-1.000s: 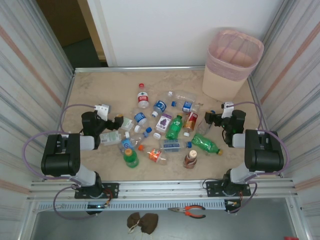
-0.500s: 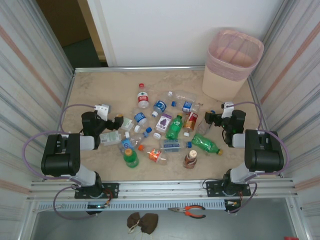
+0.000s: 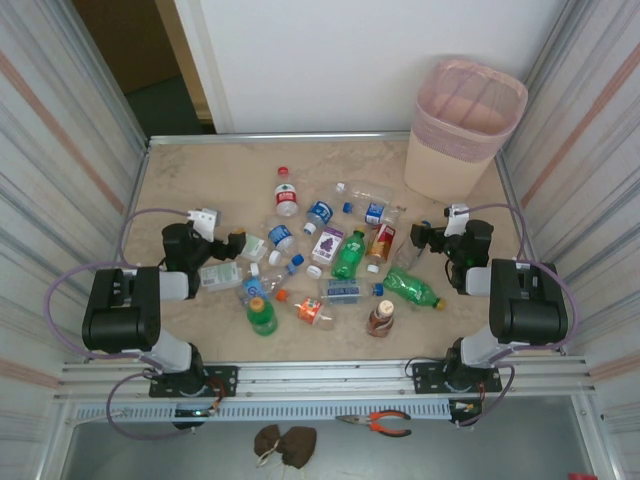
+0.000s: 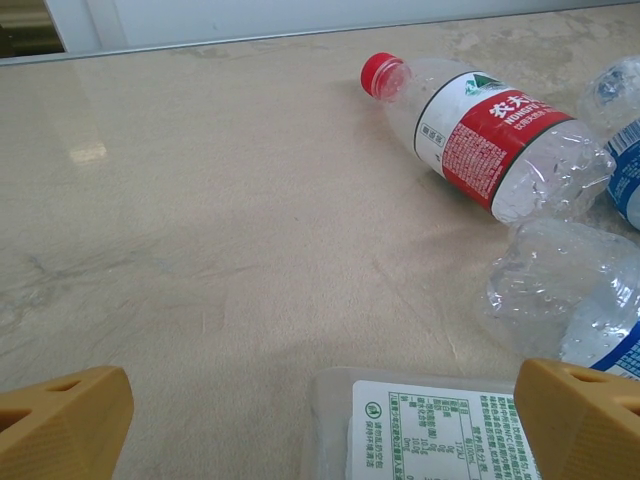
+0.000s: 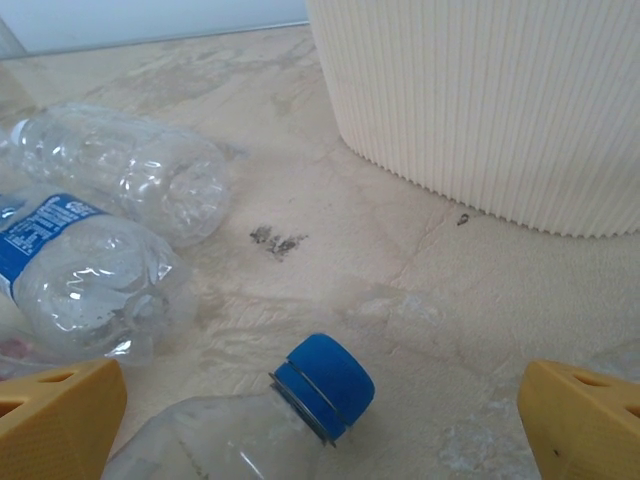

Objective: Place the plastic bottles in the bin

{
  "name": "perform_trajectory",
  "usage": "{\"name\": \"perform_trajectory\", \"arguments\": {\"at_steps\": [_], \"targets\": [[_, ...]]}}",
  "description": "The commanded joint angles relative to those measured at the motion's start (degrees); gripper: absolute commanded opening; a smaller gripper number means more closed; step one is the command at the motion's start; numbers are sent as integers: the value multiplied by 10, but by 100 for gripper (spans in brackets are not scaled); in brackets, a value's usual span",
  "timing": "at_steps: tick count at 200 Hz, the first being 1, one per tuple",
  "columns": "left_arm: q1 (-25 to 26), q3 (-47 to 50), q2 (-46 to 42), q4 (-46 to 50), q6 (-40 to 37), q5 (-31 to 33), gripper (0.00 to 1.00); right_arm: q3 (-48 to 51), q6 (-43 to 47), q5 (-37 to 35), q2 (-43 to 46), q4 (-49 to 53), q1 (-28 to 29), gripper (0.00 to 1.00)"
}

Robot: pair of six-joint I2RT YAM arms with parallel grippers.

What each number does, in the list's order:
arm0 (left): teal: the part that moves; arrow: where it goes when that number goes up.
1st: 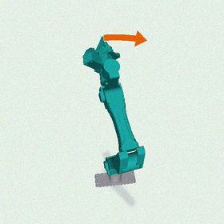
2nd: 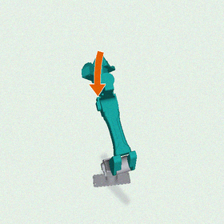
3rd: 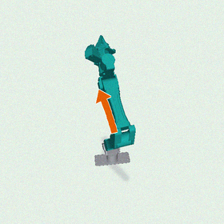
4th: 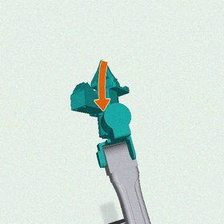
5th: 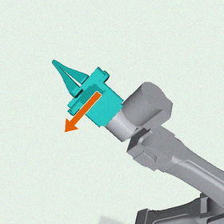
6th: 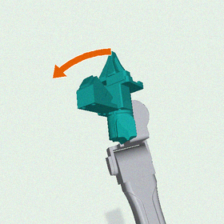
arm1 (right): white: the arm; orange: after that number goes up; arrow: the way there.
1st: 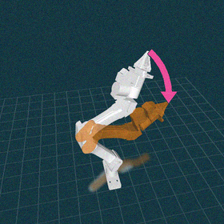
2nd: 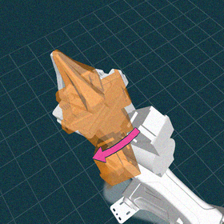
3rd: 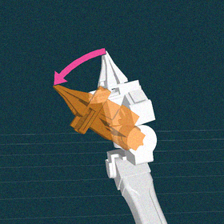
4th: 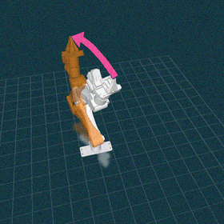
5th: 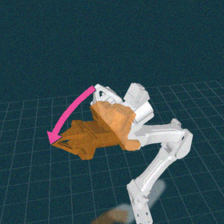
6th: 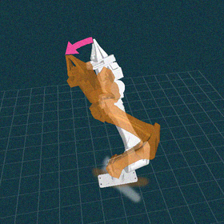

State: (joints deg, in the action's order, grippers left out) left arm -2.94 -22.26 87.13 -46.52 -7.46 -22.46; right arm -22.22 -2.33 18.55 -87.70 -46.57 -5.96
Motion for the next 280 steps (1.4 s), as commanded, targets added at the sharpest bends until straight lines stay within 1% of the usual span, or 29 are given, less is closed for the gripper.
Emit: {"name": "perform_trajectory", "arguments": {"at_steps": [1, 16, 26, 46, 70, 87, 105, 127, 139, 161, 185, 206, 227, 243, 254, 265, 280], "targets": [[2, -6, -18, 7, 7, 27, 99, -8, 1, -24, 28, 26, 6, 99], [2, -5, -36, 21, 23, 59, 99, -28, 2, -18, 54, 91, 7, 99], [2, -4, -50, 32, 26, 68, 99, -41, 0, -18, 70, 131, 9, 99], [6, -8, -80, 67, 24, 81, 99, -44, -4, -31, 92, 161, 15, 99], [30, -22, -130, 146, 12, 145, 99, -58, -13, -70, 125, 234, 27, 99], [46, -34, -155, 194, 20, 183, 99, -74, -24, -63, 150, 301, 30, 99], [56, -55, -168, 249, 39, 203, 99, -103, -47, -71, 166, 392, 32, 99], [57, -94, -174, 336, 77, 209, 98, -121, -85, -68, 186, 475, 38, 99], [57, -120, -177, 380, 101, 212, 99, -132, -108, -78, 200, 522, 48, 99], [56, -169, -179, 455, 144, 195, 99, -156, -167, -105, 214, 595, 73, 99], [55, -249, -175, 582, 174, 167, 98, -200, -233, -133, 205, 672, 114, 99], [52, -321, -168, 694, 161, 133, 98, -255, -279, -197, 175, 750, 158, 99], [46, -382, -160, 785, 134, 101, 98, -310, -324, -225, 136, 809, 182, 99], [41, -410, -155, 829, 102, 78, 98, -323, -356, -240, 116, 819, 193, 99], [41, -416, -155, 843, 78, 69, 98, -325, -376, -244, 103, 813, 198, 100], [41, -412, -157, 842, 61, 66, 98, -324, -394, -242, 92, 809, 199, 97], [41, -389, -168, 818, 43, 77, 98, -321, -419, -250, 79, 803, 199, 95]]}}
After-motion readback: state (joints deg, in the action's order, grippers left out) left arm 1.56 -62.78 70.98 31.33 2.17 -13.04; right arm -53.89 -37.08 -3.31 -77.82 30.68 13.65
